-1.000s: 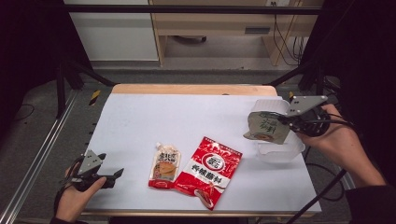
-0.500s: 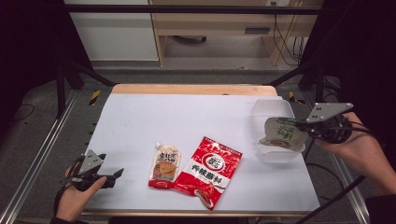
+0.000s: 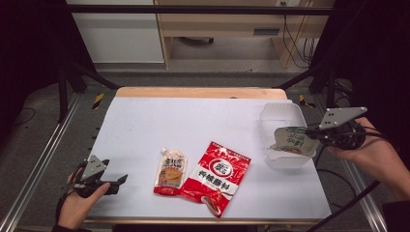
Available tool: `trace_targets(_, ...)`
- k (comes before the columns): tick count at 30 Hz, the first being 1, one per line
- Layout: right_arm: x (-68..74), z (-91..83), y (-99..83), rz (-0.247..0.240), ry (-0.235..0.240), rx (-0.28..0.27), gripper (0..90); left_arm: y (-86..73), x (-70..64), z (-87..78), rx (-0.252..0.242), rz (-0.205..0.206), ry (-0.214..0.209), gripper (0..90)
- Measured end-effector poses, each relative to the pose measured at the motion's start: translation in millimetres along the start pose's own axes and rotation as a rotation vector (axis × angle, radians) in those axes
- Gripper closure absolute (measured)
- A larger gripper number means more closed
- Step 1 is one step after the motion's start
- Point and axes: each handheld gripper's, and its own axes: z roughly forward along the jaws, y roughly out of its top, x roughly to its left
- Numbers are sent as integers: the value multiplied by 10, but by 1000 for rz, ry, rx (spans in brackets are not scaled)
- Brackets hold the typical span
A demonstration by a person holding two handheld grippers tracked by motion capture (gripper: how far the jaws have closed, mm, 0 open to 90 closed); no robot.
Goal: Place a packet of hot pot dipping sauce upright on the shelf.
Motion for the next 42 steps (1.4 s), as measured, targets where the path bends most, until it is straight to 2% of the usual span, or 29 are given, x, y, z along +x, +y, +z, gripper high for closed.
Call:
trace_targets(12,2,-47,31,-2,23,-17,900,-2,2,3,2,-4,-2,132)
trace_targets(17,-3,-43,43,-16,43,-6,900,-2,1,8,4,-4,-3,132)
trace_targets(25,-2,120,9,-5,69,13,900,-3,-4,13,7,-3,-5,132)
trace_targets(26,2,195,-19,4,74,20,900,-3,-2,12,7,-3,-4,132)
trace_targets(34,19,446,-163,50,100,45,881,-5,-5,12,9,-2,-4,132)
trace_targets(38,17,479,-202,76,99,34,870,-4,-7,13,9,-2,-4,132)
trace_targets(41,10,471,-237,92,91,45,839,-3,-11,13,8,0,-4,132)
trace_targets(42,14,461,-253,98,92,57,799,-3,-9,13,10,0,-5,132)
